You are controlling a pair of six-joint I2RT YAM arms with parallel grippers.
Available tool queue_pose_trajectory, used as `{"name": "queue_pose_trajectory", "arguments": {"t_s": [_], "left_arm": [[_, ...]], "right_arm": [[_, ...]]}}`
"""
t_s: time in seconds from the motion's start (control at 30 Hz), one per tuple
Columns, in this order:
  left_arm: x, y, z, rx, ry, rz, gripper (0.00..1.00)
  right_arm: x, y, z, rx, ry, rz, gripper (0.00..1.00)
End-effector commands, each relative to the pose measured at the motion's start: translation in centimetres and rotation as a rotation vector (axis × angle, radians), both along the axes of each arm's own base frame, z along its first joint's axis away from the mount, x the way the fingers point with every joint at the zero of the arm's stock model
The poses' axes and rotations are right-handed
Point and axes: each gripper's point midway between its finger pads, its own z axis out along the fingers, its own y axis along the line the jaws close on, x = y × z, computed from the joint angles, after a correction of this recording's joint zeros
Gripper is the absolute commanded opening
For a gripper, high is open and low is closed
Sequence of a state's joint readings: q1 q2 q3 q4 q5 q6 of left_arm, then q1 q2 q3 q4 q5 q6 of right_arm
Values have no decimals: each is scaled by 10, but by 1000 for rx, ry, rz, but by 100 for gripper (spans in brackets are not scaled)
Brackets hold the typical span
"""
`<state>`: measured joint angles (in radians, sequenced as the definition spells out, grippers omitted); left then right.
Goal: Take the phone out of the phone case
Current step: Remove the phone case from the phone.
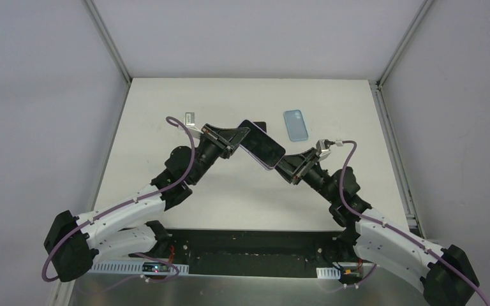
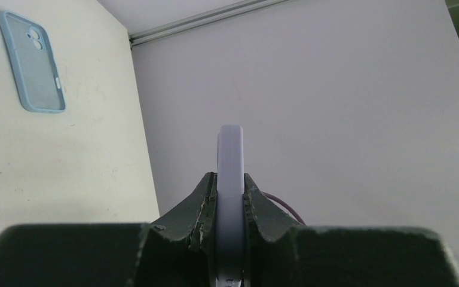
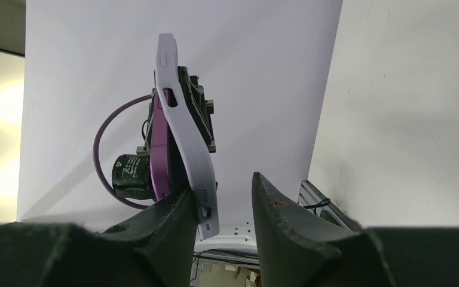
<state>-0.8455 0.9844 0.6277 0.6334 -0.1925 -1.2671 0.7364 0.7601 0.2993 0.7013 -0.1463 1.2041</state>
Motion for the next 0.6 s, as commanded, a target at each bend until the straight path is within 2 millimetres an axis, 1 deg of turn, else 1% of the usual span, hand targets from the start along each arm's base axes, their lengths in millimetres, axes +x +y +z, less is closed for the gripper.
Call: {"name": "queue_pose_trajectory", "arguments": {"t_s": [0.0,0.2,0.3,0.37,0.43,0.57], "left_arm": [[-11,-6,33,-108,-63,-48,0],[-6,-9,19,-99,-25,-37,0],[-6,-14,16,-103,-8,-55,0],[-5,-18,15,-101,-1,-68,0],[-5,-20,14,-101,2,-76,0],[-4,-16,11,-98,4,-58,0]], "right_arm": [[-17,3,43,69,-127,69,39],[-25,3,53,76,-167,104,39],[-28,6,58,82,-175,128,42],[-28,7,60,85,-175,134,42],[-26,7,61,90,-178,124,42],[-25,4,63,94,-190,109,37]]}}
